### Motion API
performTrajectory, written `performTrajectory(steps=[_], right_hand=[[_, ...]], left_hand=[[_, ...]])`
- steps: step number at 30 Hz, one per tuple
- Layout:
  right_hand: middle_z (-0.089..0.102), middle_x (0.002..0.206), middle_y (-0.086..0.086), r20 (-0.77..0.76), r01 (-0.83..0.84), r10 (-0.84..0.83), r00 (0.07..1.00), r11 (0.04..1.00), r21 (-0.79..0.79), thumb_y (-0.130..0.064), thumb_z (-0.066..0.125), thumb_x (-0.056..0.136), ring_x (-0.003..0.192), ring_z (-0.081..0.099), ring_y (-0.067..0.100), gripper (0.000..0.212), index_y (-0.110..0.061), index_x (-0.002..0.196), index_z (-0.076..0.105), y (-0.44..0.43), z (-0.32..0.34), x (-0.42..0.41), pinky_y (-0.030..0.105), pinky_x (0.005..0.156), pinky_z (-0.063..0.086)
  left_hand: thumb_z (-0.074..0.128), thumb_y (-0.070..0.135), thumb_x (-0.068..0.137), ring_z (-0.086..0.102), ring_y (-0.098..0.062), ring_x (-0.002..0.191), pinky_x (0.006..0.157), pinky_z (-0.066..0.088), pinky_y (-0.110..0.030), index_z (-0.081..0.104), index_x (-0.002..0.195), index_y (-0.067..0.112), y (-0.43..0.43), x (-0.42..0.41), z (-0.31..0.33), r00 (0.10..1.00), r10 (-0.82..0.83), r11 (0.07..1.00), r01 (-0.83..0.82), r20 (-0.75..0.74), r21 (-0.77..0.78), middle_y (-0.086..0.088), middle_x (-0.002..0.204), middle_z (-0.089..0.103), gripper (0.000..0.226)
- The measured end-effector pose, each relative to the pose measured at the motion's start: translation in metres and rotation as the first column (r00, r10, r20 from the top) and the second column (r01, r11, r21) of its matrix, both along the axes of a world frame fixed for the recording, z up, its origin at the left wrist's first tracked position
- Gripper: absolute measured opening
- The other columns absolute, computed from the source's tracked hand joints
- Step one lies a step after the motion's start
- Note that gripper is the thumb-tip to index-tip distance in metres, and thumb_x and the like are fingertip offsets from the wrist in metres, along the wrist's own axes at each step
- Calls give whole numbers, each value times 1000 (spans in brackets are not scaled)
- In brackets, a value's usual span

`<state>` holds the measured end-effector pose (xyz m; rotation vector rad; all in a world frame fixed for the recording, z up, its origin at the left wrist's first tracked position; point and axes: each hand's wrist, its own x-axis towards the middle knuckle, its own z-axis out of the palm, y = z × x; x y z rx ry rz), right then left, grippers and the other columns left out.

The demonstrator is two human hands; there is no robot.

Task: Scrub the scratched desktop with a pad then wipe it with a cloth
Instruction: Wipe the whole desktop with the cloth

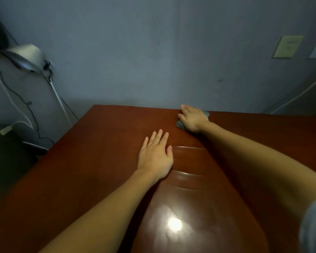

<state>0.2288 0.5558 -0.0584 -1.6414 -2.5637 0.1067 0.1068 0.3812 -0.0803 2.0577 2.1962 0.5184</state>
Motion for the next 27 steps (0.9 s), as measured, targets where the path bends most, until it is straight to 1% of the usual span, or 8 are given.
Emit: performTrajectory(steps=[3, 5, 10, 15, 18, 22, 24, 27], right_hand=[[11, 160, 7, 17, -176, 176, 984, 984, 31, -35, 23, 104, 147, 9, 17, 56, -10, 152, 12, -47, -2, 24, 28, 117, 3], [10, 159, 3, 0, -226, 226, 974, 973, 53, -33, 24, 104, 147, 8, 15, 54, -12, 152, 12, -64, -3, 61, 23, 115, 1], [9, 160, 6, 54, 35, -33, 998, 999, -28, -34, 22, 104, 147, 10, 18, 54, -12, 152, 10, -20, 4, 137, 29, 117, 6], [10, 159, 12, 49, 164, -164, 985, 986, -12, -38, 18, 103, 147, 10, 23, 58, -7, 151, 10, 30, -2, 98, 37, 120, 8], [9, 159, 11, 48, 102, -102, 994, 995, -6, -37, 19, 103, 147, 8, 22, 58, -6, 151, 10, 10, 0, 72, 36, 119, 7], [6, 160, 3, 36, -168, 166, 985, 985, 38, -42, 17, 101, 147, 4, 15, 60, -12, 152, 8, -69, -4, 78, 29, 117, 1], [5, 158, -4, 6, -259, 259, 966, 965, 45, -48, 11, 93, 147, 3, 10, 68, -16, 152, 8, -99, -5, 102, 25, 116, -2], [8, 159, -3, -11, -182, 182, 983, 983, 14, -49, 11, 89, 147, 6, 10, 70, -18, 152, 10, -96, -2, 141, 24, 116, -1]], left_hand=[[26, 36, 102, 3, -10, 147, 119, 1, -29, 17, 153, 24, 0, 0, 0, 1000, 1, 1000, -1, -18, -5, 5, 161, 9, 53], [23, 37, 103, 2, -10, 147, 119, 0, -29, 15, 153, 24, 0, -1, 0, 1000, -7, 1000, 7, -21, -13, 5, 161, 7, 53], [21, 38, 102, 0, -10, 147, 121, 0, -30, 11, 153, 24, -1, 0, -1, 999, 2, 1000, -2, -40, -15, 6, 161, 4, 54], [23, 38, 102, 0, -10, 147, 121, 0, -31, 13, 153, 25, 0, -1, -1, 1000, 5, 1000, -6, -27, -16, 7, 161, 5, 54], [24, 38, 102, 1, -10, 147, 121, 1, -31, 14, 153, 25, 0, -1, 0, 1000, -3, 1000, 3, -23, -24, 6, 161, 6, 54], [23, 38, 103, 2, -11, 148, 121, 2, -31, 14, 153, 23, -2, 0, 2, 1000, -4, 999, 3, -20, -32, 5, 161, 7, 53], [22, 38, 103, 2, -11, 148, 121, 1, -31, 14, 153, 23, -2, 0, 2, 1000, -12, 999, 12, -24, -33, 5, 161, 7, 53], [21, 38, 103, 1, -11, 148, 121, 1, -31, 12, 153, 23, -2, 0, 2, 999, -14, 999, 12, -36, -42, 5, 161, 5, 53]])
